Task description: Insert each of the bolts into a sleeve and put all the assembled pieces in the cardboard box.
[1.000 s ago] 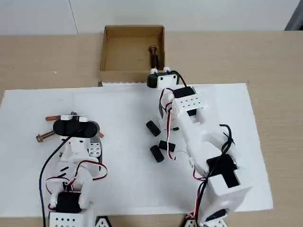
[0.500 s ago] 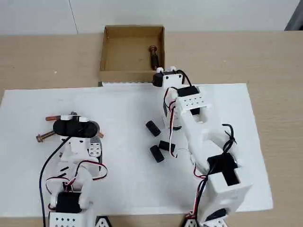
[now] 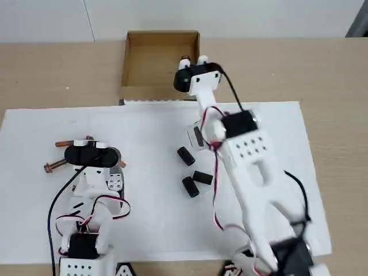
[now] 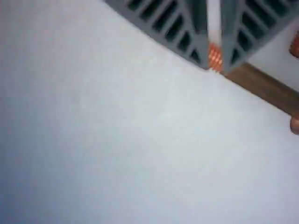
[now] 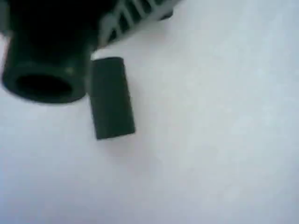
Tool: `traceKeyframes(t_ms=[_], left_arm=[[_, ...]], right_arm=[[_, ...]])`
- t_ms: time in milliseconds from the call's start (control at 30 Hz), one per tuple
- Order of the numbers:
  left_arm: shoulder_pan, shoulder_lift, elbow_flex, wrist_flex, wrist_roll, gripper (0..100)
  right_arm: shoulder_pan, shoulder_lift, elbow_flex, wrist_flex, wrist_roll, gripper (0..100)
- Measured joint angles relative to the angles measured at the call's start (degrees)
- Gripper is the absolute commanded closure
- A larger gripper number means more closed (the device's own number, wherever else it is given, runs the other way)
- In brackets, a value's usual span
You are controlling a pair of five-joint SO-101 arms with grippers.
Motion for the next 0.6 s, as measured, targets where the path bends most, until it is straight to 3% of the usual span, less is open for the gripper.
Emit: traceKeyframes(t_ms=[400,600], left_arm=[[-0.3,0.0,-0.3,0.0,0.0,99],[-0.3,0.0,-6.8,0.4,0.0,99]], right_arm=[[5.5,-20.8,0.9,12.0,-7.6,99.6],[8.1,-33.5,13.0,12.1,-8.4,99.6]])
